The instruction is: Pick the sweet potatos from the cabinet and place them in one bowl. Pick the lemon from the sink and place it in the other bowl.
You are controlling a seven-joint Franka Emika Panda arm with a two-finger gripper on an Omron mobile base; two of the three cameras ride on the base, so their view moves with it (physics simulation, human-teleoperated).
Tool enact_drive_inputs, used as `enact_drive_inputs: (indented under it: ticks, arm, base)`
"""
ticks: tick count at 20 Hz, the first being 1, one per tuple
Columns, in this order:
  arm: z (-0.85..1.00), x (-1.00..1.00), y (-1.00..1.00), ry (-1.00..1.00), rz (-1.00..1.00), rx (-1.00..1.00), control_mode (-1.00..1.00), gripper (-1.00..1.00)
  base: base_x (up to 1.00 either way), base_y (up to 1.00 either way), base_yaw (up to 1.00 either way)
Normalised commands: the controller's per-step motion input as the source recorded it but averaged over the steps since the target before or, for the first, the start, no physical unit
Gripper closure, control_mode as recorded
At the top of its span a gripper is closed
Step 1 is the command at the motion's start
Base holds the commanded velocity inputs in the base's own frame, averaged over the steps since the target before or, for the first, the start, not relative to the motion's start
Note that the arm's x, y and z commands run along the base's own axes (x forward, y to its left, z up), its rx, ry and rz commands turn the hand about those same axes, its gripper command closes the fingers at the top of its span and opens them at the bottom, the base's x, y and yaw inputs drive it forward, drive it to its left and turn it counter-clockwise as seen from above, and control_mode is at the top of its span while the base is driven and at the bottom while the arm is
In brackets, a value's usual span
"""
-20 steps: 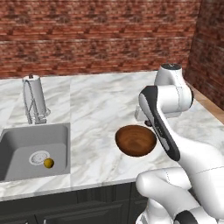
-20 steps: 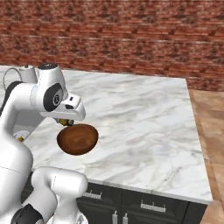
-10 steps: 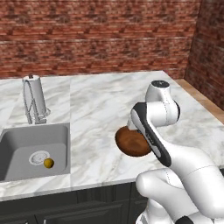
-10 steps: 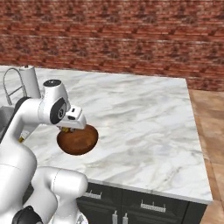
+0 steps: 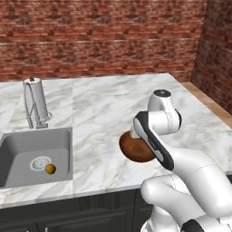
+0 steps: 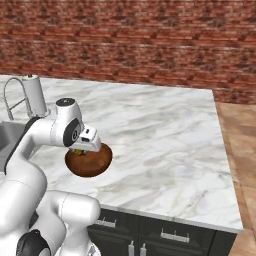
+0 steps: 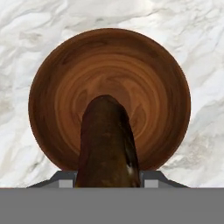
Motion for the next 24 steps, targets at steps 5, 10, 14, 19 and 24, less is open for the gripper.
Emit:
enact_drive_inputs:
  ticks: [5,10,14,19,24]
  arm:
    - [-0.19,0.0,0.0,0.0,0.0,0.0,-1.0,1.0]
    - [-0.24,0.0,0.0,0.0,0.0,0.0,-1.0,1.0]
    - [-0.24,0.0,0.0,0.0,0.0,0.0,-1.0,1.0]
    - [-0.23,0.0,0.0,0.0,0.0,0.0,-1.0,1.0]
    - [-0.11,0.0,0.0,0.0,0.0,0.0,-1.0,-1.0]
  base:
    - [0.0,0.0,0.0]
    - [0.0,0.0,0.0]
    - [0.0,0.0,0.0]
    - [0.0,0.0,0.0]
    - [0.0,0.0,0.0]
